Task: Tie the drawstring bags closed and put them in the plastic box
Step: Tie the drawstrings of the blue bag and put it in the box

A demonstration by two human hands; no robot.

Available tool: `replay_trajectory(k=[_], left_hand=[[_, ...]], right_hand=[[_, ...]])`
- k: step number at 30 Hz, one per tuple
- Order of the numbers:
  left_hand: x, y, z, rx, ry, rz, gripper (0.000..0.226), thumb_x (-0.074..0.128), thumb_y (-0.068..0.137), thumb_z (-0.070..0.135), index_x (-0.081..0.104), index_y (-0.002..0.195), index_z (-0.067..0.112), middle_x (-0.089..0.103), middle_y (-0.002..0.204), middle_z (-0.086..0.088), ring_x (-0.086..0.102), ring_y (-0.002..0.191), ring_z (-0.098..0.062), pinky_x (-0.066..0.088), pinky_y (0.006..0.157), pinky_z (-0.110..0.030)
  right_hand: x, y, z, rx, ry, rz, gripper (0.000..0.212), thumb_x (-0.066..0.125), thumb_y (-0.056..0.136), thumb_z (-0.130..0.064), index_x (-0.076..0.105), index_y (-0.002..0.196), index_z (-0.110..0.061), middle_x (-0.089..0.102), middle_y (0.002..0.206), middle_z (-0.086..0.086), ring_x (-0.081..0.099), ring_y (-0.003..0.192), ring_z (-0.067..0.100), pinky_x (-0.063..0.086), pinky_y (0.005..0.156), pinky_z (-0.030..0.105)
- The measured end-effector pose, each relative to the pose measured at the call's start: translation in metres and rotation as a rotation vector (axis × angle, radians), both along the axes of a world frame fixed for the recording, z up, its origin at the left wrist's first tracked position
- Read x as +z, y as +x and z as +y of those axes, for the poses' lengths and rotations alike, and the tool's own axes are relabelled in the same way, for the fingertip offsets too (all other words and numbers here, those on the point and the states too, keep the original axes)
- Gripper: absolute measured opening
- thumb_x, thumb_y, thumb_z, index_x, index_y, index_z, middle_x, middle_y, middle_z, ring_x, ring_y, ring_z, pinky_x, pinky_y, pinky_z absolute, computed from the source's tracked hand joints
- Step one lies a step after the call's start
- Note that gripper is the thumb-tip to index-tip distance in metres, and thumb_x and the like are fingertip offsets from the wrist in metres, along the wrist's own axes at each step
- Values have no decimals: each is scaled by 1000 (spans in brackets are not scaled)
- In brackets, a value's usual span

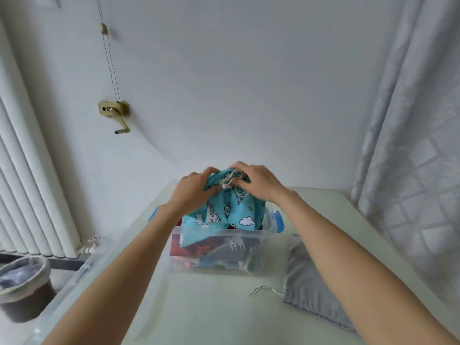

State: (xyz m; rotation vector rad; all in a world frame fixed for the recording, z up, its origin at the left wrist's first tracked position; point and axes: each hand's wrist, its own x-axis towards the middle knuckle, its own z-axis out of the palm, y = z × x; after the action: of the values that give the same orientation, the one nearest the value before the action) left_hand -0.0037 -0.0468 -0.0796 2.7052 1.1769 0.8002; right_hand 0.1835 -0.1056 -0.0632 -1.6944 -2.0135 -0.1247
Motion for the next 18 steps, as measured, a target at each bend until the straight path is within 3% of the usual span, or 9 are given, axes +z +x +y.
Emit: replay_trajectory(k=[2, 5, 8, 11, 15, 18], left_hand=[[-16, -3, 9, -50, -138, 76, 52, 58, 88, 41, 38, 135, 29, 57, 121, -4, 54, 108, -24, 44, 83, -35], [-30, -8, 14, -163, -81, 71, 68, 64, 83, 44, 29, 141, 36, 34, 146, 6, 40, 127, -17, 42, 97, -35], [-31, -10, 19, -215, -83, 166, 66, 64, 81, 49, 34, 139, 38, 33, 147, 15, 41, 127, -13, 43, 96, -34], [-39, -9, 28, -142, -168, 350, 71, 65, 78, 54, 35, 139, 39, 46, 140, 11, 48, 119, -17, 44, 91, -32], [-55, -6, 39, -184, -328, 315, 65, 68, 80, 43, 40, 138, 36, 53, 135, 4, 51, 119, -16, 41, 95, -28], [-52, -5, 39, -199, -412, 280, 57, 60, 85, 49, 41, 137, 35, 51, 138, 4, 50, 123, -16, 40, 102, -34]], right_hand=[[-20, 6, 6, 7, -101, 6, 44, 53, 92, -41, 47, 133, -27, 57, 123, 0, 50, 112, 20, 40, 94, 36], [-33, 10, 2, 99, -166, 98, 59, 58, 87, -48, 35, 140, -37, 35, 146, -5, 31, 133, 13, 28, 108, 34], [-34, 11, 0, 106, -341, -4, 76, 64, 81, -52, 26, 144, -38, 22, 153, -10, 22, 138, 11, 22, 112, 33], [-39, 10, 7, 11, -503, -219, 90, 66, 77, -57, 18, 148, -30, 18, 156, -10, 25, 140, 13, 27, 113, 37], [-58, 2, 20, -59, -444, -578, 93, 63, 74, -63, 20, 148, -24, 30, 151, -5, 37, 132, 22, 32, 108, 40], [-57, 3, 20, -60, -422, -558, 92, 64, 75, -60, 21, 148, -24, 30, 151, -5, 33, 133, 22, 29, 109, 40]])
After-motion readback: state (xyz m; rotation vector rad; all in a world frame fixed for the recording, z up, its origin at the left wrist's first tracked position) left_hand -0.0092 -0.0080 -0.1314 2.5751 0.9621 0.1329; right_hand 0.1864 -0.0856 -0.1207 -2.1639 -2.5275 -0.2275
